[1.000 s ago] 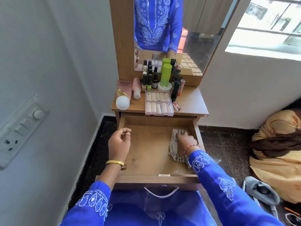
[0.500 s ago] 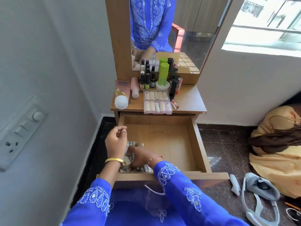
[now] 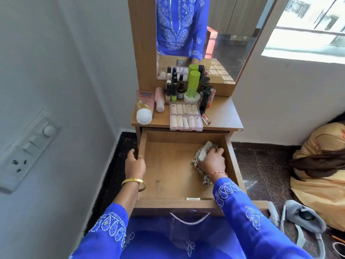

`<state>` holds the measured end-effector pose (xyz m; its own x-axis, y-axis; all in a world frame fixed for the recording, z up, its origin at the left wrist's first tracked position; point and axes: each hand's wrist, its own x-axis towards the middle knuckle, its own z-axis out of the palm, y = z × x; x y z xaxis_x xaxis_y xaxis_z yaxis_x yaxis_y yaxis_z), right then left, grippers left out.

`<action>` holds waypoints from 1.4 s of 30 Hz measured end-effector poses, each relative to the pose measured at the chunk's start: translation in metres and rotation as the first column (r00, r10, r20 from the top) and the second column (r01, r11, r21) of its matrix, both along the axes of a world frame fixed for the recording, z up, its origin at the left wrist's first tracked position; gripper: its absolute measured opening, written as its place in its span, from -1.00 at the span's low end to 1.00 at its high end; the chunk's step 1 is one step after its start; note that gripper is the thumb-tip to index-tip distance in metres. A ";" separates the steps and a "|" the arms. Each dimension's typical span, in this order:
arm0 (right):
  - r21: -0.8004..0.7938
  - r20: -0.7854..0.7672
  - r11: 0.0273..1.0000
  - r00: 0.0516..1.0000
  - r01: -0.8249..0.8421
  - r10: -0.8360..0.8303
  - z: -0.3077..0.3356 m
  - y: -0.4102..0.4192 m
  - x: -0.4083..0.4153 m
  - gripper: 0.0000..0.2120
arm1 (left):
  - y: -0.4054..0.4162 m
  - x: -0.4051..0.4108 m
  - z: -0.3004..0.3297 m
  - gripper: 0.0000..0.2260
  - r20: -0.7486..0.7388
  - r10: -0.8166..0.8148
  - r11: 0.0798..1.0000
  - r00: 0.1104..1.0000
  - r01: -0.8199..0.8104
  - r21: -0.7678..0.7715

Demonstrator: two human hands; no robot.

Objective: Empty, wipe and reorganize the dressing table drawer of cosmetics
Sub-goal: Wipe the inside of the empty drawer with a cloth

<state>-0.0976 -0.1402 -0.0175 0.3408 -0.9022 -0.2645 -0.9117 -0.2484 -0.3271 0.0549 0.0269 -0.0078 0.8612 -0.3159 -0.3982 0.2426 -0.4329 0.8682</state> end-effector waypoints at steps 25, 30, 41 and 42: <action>0.189 0.146 0.654 0.680 -0.732 0.719 0.007 0.107 0.076 -0.76 | 0.005 0.006 -0.007 -0.60 -0.173 -0.068 0.983 0.983 0.036 -0.182; 0.607 0.692 0.708 0.678 -0.361 -0.247 0.014 0.087 0.082 -0.79 | 0.004 0.007 -0.008 -0.59 -0.213 -0.050 0.978 0.976 0.005 -0.207; 0.418 0.556 0.860 0.831 -0.292 0.013 -0.002 0.083 0.135 -0.67 | 0.004 0.003 0.000 -0.61 -0.183 -0.030 0.973 0.983 -0.013 -0.231; 0.409 0.543 0.848 0.837 -0.338 0.072 -0.005 0.085 0.128 -0.67 | 0.004 0.003 0.000 -0.60 -0.169 -0.026 0.974 0.985 -0.013 -0.226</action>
<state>0.0304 -0.0554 -0.0229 0.7038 -0.6013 -0.3783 -0.5383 -0.1040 -0.8363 0.0579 0.0307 -0.0079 0.7849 -0.4193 -0.4563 0.3927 -0.2330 0.8897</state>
